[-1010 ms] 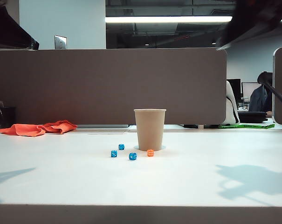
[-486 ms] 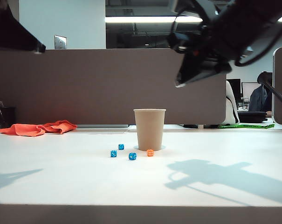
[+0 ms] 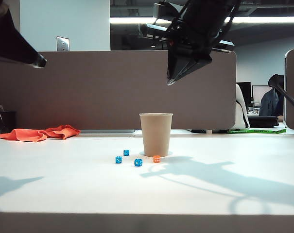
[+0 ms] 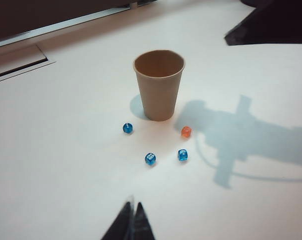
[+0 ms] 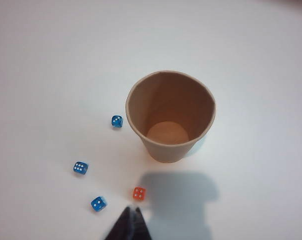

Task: Pick up the dice with a different color and drop it into the paper cup.

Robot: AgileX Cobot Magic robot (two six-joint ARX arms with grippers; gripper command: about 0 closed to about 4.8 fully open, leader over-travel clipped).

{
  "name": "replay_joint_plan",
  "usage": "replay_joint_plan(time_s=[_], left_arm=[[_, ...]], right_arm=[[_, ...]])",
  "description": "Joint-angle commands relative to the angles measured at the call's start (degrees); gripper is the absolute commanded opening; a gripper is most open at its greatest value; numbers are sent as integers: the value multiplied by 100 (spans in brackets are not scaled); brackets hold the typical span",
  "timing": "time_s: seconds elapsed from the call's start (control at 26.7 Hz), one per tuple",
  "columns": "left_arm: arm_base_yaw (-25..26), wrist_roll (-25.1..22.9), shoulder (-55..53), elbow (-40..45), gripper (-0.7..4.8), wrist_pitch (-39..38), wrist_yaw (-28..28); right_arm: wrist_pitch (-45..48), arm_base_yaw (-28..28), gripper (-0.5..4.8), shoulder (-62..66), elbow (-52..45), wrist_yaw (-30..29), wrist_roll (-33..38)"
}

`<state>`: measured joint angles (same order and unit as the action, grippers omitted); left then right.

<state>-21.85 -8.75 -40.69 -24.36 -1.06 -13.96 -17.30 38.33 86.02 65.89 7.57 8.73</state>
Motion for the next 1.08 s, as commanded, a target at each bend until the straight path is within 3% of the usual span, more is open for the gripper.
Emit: replay_joint_plan(time_s=[0.04,0.41,0.94,1.08], left_arm=[[0,216,11,-208,-6,-33,-142],[0,214,2,-483,-6,-17,-409],[0,214,-35,-481,-6,-22,-409],[2,214,-35,-481,-6,-24,-409]], right_arm=[[-269,15,-1,24,90,22,369],[-787,22,0,234,96,-262,649],[-608,385,2,763,96,-321,656],[-546,389,66,903,98,-319,892]])
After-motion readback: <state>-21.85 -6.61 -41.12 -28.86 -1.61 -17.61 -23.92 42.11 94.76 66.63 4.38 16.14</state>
